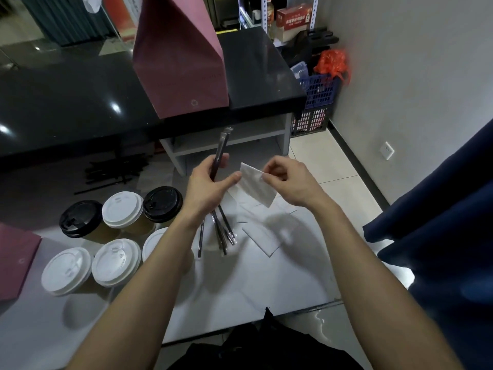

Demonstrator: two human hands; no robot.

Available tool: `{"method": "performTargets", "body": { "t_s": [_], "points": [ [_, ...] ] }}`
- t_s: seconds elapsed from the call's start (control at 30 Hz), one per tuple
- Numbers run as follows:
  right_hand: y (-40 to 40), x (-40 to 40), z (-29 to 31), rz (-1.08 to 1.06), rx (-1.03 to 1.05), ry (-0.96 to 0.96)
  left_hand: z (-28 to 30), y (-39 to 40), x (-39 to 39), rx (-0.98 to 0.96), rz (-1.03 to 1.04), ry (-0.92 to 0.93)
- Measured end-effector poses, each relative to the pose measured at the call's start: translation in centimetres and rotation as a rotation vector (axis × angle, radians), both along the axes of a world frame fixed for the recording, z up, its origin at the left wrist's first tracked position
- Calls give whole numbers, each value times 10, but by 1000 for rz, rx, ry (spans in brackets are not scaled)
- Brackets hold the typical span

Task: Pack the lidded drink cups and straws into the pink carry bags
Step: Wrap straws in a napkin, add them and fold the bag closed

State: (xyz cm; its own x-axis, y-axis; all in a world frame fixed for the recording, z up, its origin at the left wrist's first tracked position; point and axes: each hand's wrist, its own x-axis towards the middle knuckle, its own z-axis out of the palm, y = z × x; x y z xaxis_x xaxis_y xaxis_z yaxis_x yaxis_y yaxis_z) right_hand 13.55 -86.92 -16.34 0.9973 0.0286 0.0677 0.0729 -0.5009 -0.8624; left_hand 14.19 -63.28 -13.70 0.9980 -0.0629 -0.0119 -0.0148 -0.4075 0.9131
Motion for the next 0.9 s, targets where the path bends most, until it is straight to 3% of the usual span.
{"method": "performTargets", "body": {
  "t_s": [0.17, 0.23, 0.3, 0.4, 0.47, 0.6, 0.77, 0.9],
  "points": [
    [5, -15, 0, 7, 111, -8, -6, -9, 3, -12, -80, -12],
    [1, -23, -16, -89, 18, 27, -11, -5, 6, 1, -57, -37],
    [-7, -33, -36, -180, -210, 106, -13, 3, 7, 29, -26, -48],
    [-16, -50, -65, -187, -490, 332, -14, 13, 6, 44, 6, -40],
    [-16, -58, -76, -168, -522, 370, -12, 15, 4, 41, 25, -41],
    [-10, -61, -74, -241, -418, 234, -10, 17, 1, 53, 37, -66],
    [11, -67, -72, 53, -550, 295, -9, 19, -1, 53, 58, -74],
    [16, -73, -74, 107, -559, 273, -10, 23, -1, 62, 65, -92]
  ]
}}
